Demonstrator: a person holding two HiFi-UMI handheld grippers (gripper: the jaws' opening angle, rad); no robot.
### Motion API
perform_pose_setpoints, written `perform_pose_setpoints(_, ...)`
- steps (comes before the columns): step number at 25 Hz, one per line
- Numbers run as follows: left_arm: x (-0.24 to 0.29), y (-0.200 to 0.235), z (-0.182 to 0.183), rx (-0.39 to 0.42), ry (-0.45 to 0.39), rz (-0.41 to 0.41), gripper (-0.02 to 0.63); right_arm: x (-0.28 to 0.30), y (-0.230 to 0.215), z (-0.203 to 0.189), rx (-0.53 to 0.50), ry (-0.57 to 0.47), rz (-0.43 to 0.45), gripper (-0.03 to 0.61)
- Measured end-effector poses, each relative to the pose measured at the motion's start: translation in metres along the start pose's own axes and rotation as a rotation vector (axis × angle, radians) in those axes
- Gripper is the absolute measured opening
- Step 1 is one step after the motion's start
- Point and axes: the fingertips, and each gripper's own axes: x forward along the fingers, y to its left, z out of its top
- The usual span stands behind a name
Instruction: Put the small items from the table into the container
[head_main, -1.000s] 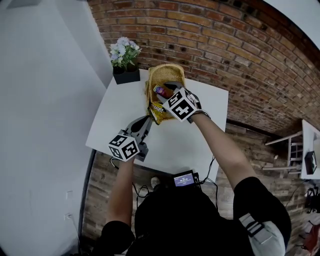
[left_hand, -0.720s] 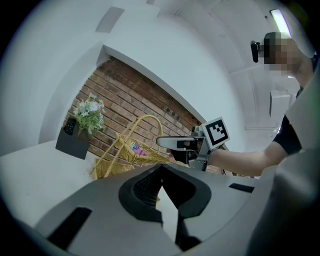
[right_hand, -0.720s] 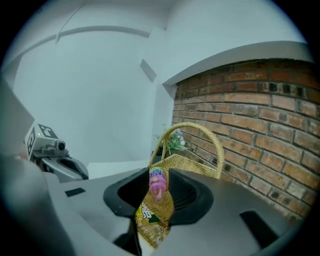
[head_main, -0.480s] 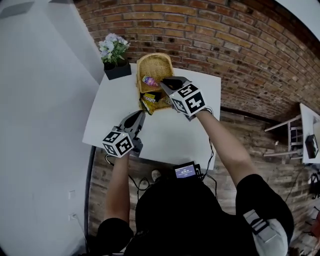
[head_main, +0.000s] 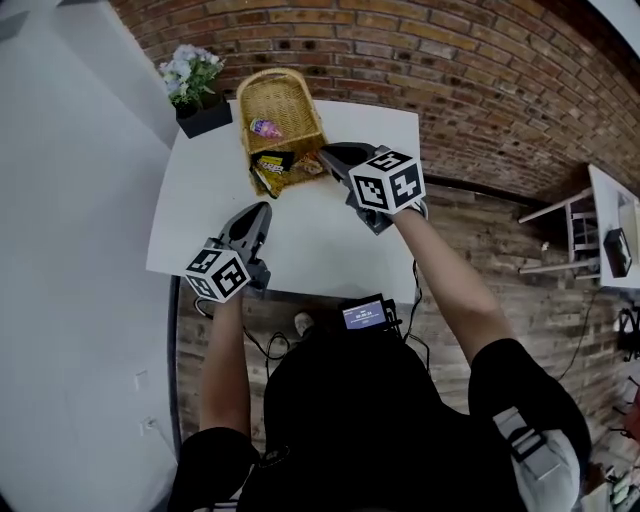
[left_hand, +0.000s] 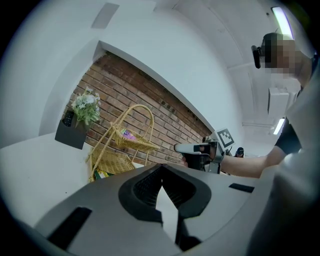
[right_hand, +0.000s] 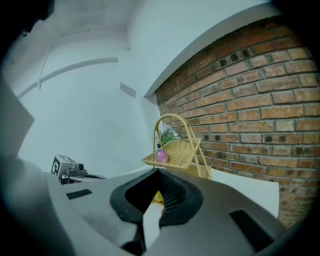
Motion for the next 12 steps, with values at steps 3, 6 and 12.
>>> perform_pose_setpoints(3,0.000,-0.006,-0.008,-0.007,0.004,-0.003,0.008,-0.010,0.000,-0.020,0.051,0.009,0.006,0.014)
perform_pose_setpoints(6,-0.002,-0.010,-0.016,-0.016,0.008,-0.003,0.008,-0.019,0.003,-0.038,0.094,0.016,0.012,0.014)
perform_pose_setpoints(12,-0.008,-0.012,-0.032,-0.039,0.018,0.009,0.008,-0.029,0.007,-0.073,0.175,0.036,0.022,0.014)
